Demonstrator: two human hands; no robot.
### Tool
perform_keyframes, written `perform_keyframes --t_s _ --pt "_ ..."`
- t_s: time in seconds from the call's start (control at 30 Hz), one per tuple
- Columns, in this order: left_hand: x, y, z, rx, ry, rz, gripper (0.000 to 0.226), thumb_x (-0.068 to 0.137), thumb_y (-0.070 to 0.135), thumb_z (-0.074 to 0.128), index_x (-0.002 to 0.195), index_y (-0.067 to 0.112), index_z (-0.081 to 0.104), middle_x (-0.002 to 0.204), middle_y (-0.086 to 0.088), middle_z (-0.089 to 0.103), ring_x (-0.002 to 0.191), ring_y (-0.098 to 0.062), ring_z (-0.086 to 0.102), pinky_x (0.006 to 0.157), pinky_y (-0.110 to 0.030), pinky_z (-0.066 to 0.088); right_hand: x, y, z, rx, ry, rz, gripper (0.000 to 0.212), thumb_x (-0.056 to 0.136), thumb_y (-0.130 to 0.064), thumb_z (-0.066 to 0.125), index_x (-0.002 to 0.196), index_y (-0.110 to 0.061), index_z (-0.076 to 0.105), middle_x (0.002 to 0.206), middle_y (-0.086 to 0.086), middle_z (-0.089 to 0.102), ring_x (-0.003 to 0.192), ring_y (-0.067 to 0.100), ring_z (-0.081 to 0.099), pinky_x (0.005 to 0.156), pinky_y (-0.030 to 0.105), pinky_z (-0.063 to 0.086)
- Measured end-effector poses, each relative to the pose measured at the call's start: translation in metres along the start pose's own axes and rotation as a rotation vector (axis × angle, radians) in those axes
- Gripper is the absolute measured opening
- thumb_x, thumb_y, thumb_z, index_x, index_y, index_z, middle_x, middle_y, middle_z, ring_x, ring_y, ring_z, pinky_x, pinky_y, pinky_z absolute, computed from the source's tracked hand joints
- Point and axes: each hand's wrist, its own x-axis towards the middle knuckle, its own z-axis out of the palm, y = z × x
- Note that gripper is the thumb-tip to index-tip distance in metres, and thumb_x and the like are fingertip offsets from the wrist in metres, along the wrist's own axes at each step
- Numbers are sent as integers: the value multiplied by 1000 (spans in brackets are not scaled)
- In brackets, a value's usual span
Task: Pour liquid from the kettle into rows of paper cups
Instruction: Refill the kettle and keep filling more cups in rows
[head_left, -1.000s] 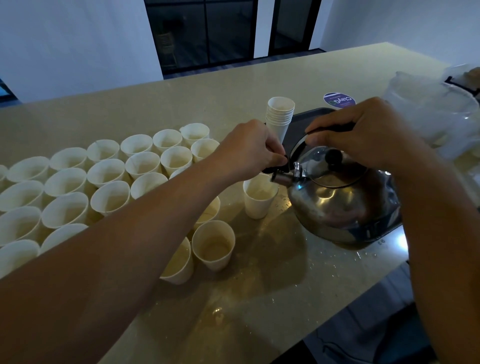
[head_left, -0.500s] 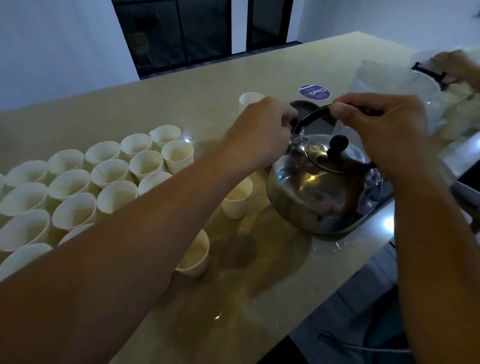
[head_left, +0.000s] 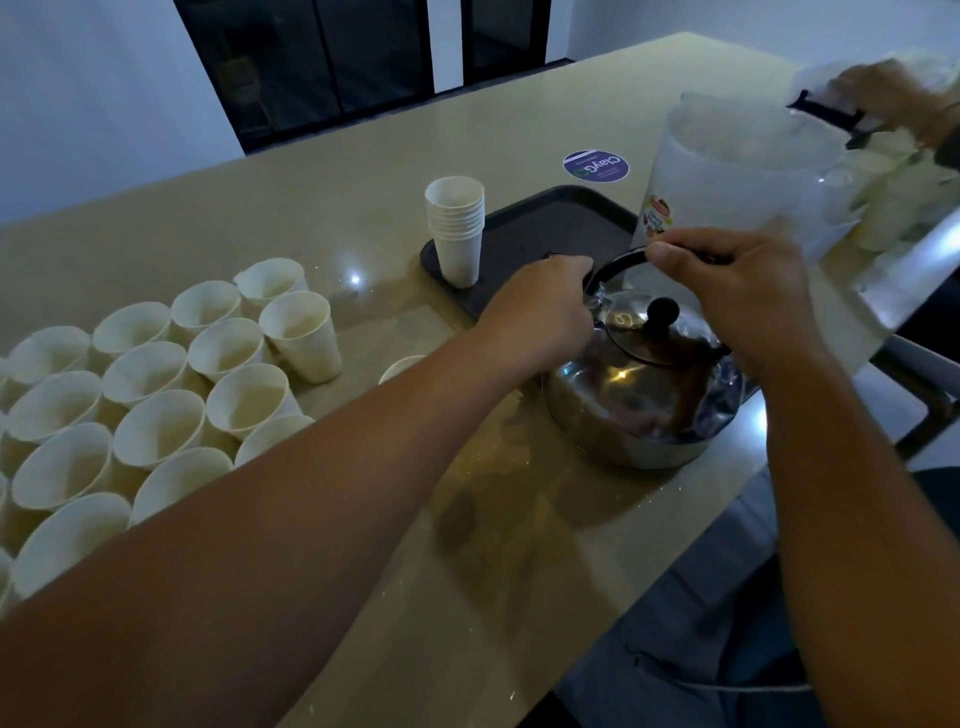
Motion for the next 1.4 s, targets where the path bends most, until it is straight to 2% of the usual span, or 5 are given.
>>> perform_keyframes --t_s 0.33,0.67,0.9,1.13,1.4 --pt "13 -12 6 -16 -73 -38 69 93 14 57 156 23 29 138 -5 59 125 -23 54 103 -38 46 17 10 -3 -145 -84 15 11 90 -38 72 102 -37 72 89 -19 70 76 -10 60 68 3 43" --pt "-19 -30 -45 38 22 -7 33 94 18 59 125 27 64 102 12 56 100 -10 56 83 -24 44 4 -32 1 -491 40 -144 46 90 -50 69 133 -35 60 134 7 52 127 21 48 103 31 40" --pt "-58 -76 -90 268 57 -220 15 87 22 67 100 28 73 96 6 66 90 -16 63 83 -36 54 -48 -67 72 -298 -332 -81 35 97 -47 60 72 -22 63 65 -2 62 57 5 58 62 24 50" --pt "-82 -114 -81 334 -24 -413 13 87 29 71 80 18 74 77 1 73 76 -19 69 76 -41 59 -67 -38 134 -495 -768 225 54 100 -58 45 79 -12 65 67 5 68 61 21 68 67 36 57" --pt "-90 -129 -63 347 -7 -407 32 92 33 64 66 23 48 68 1 57 70 -18 61 59 -32 48 -70 -32 158 -436 -779 354 46 107 -42 38 87 -10 65 80 9 72 67 19 67 62 33 56"
